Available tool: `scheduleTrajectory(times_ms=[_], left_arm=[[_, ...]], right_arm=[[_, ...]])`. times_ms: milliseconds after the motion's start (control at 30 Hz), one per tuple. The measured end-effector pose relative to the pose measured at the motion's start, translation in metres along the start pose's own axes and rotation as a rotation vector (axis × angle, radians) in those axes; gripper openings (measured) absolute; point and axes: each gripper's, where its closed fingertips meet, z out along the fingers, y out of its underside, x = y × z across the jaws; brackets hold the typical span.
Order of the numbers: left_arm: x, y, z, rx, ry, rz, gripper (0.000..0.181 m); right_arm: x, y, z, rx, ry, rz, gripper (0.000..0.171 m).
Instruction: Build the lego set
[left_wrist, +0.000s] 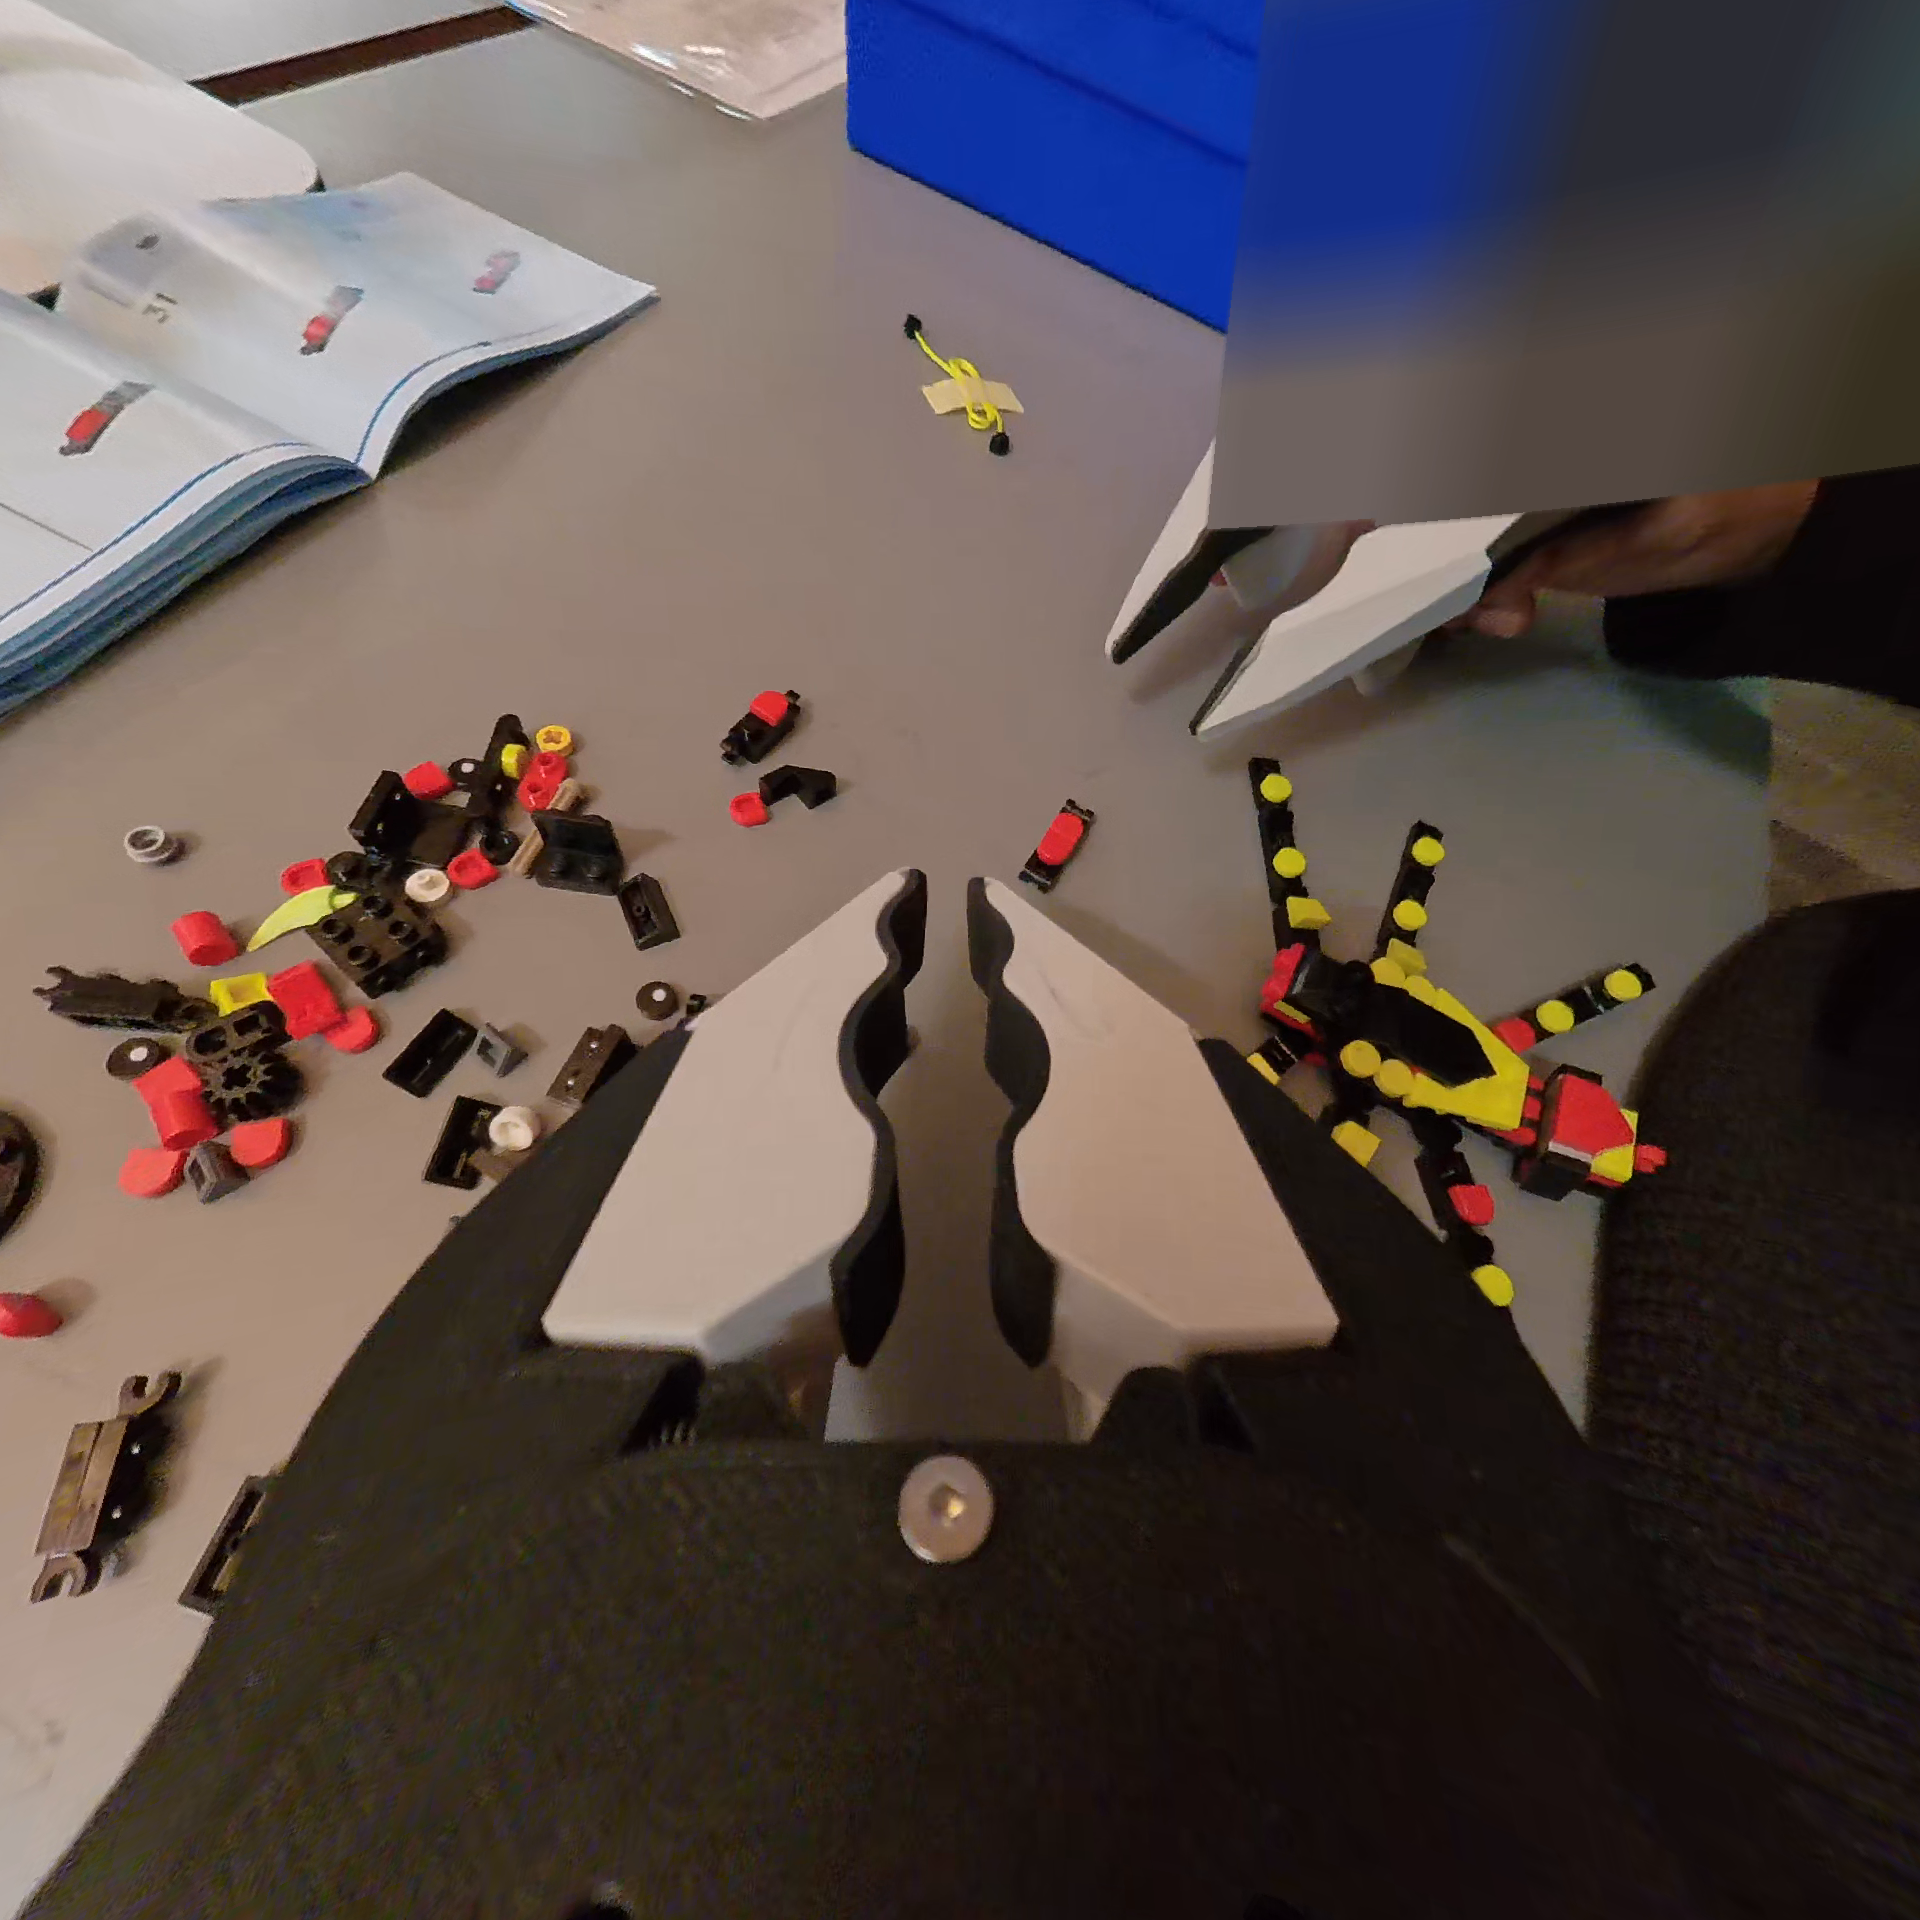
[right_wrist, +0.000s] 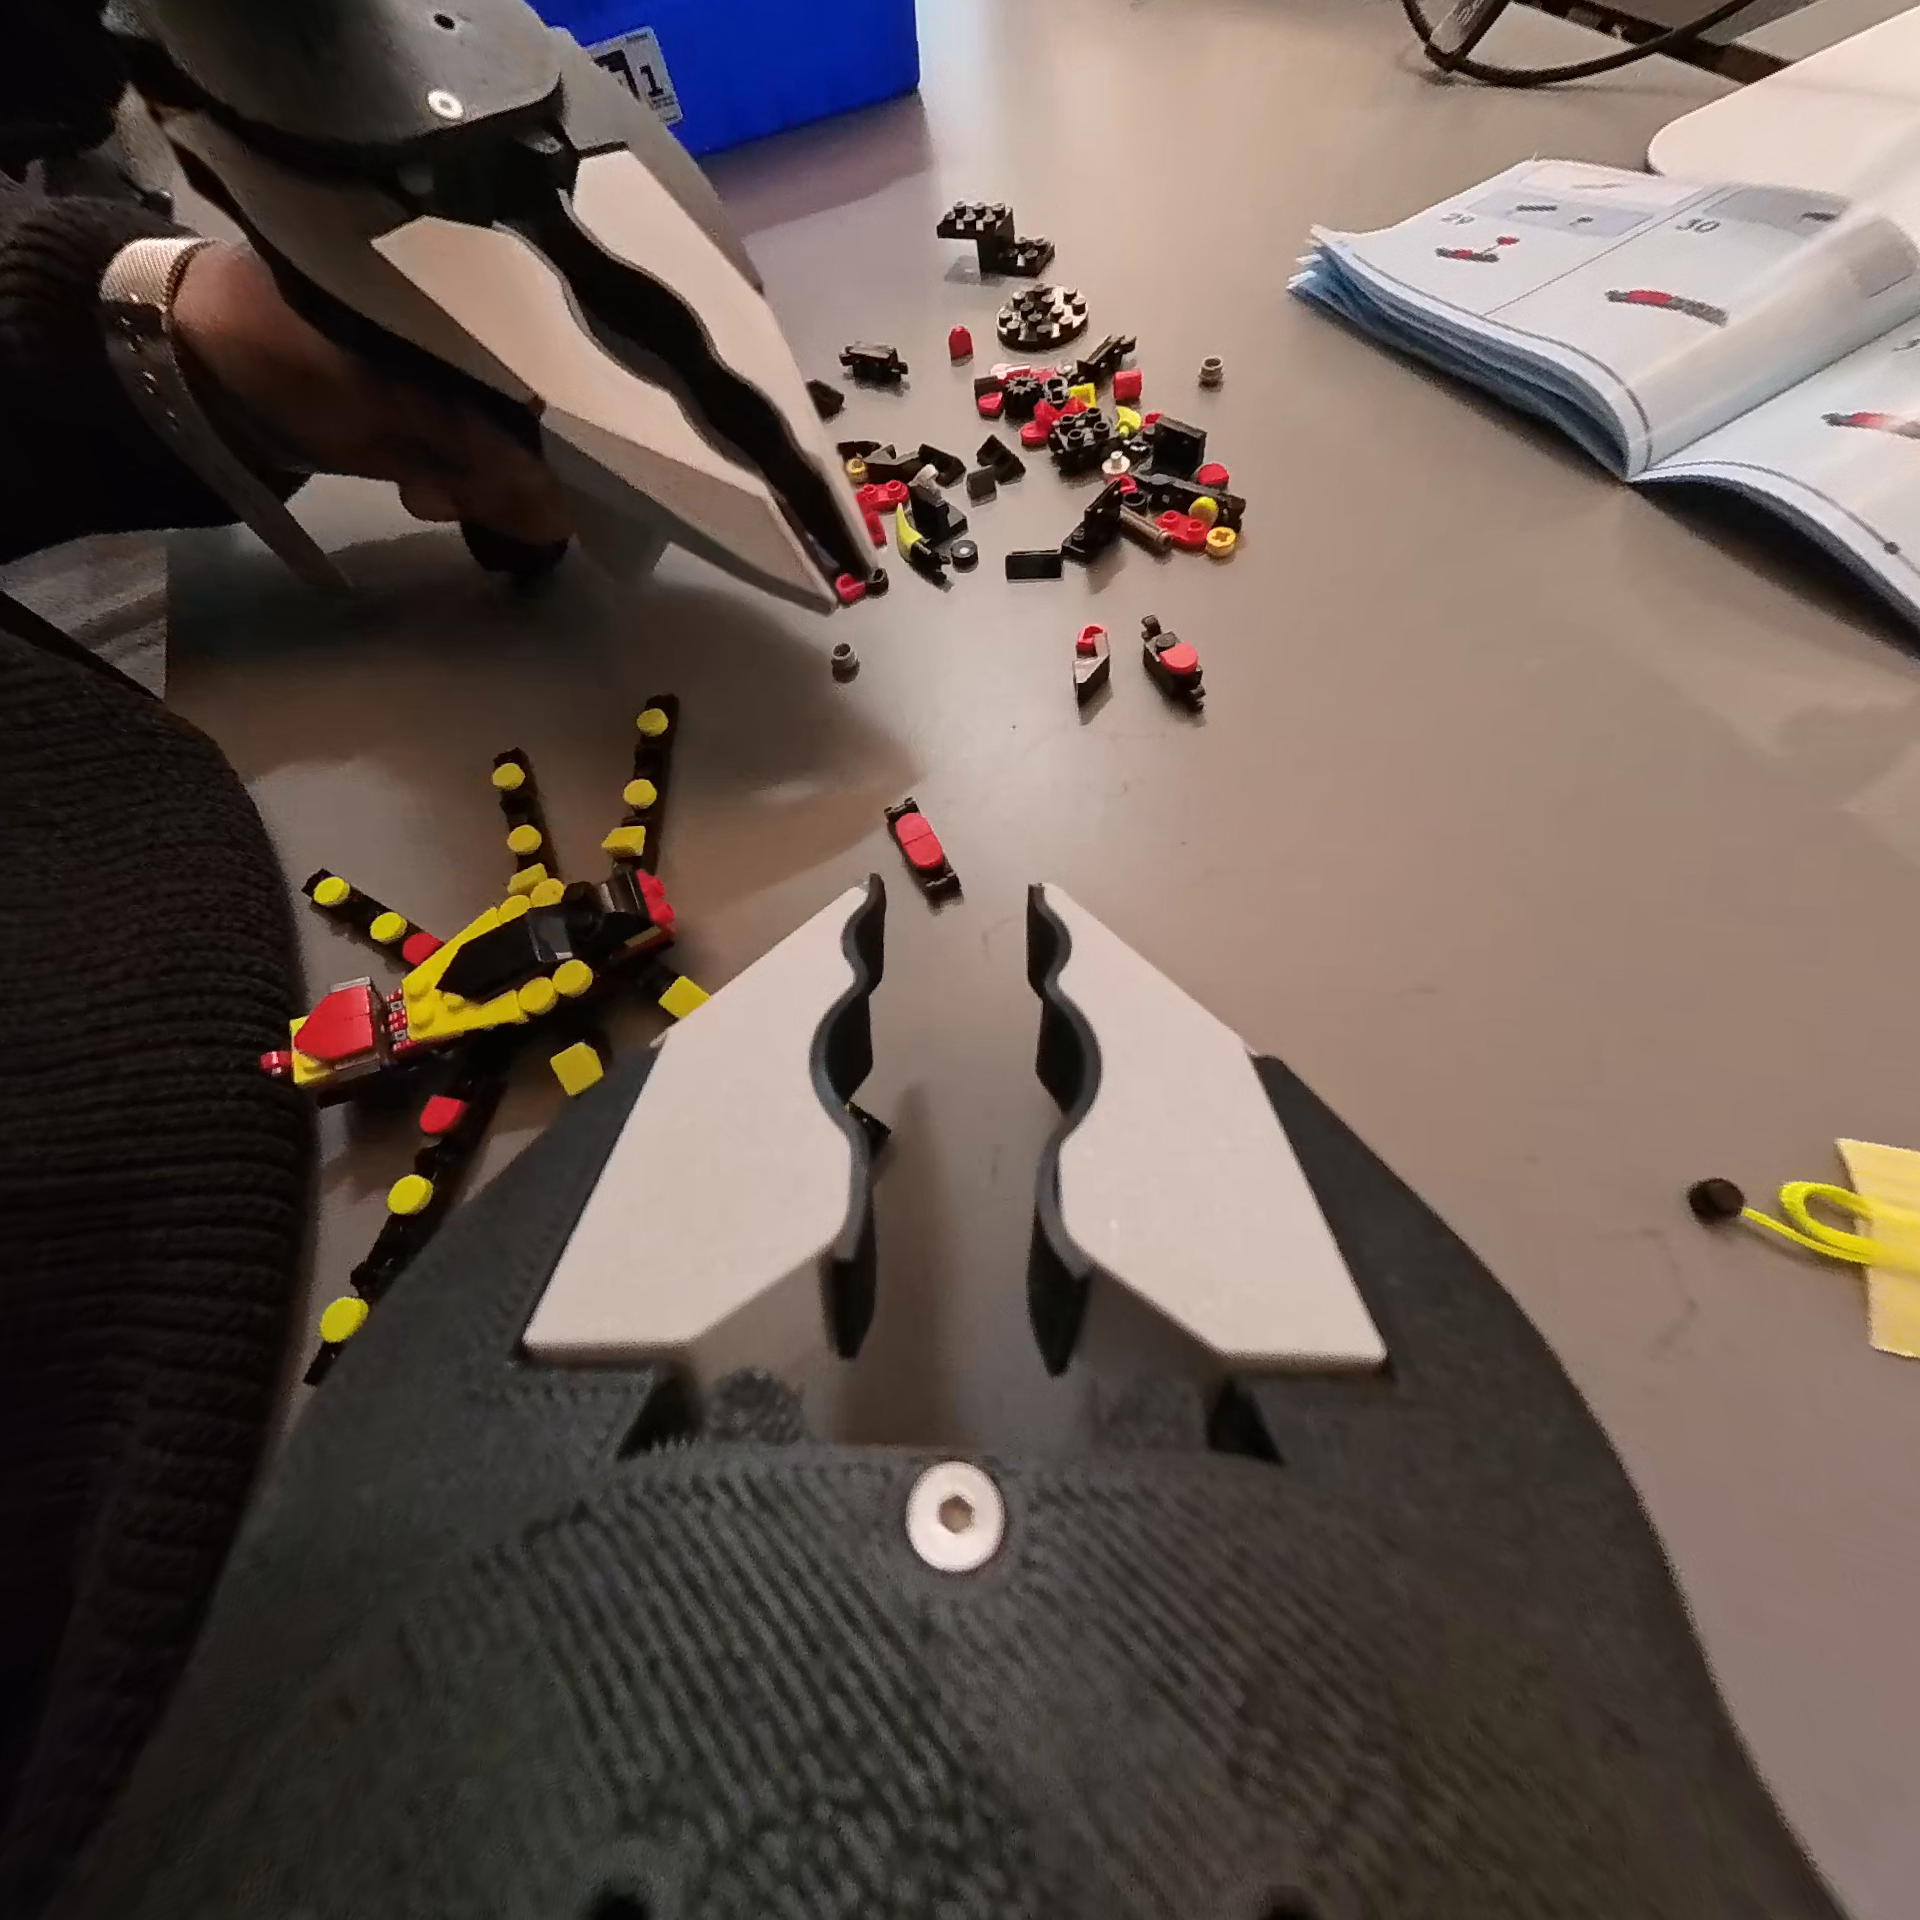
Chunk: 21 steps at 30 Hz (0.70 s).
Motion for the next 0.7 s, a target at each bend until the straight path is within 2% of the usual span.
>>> scheduleTrajectory(times_ms=[700], left_arm=[[-0.0075, -0.0018, -0.0021, 0.02, 0.007, -0.076, 0.01]], right_arm=[[-0.0002, 0.0016, 0.0015, -0.012, -0.013, 0.012, 0.026]])
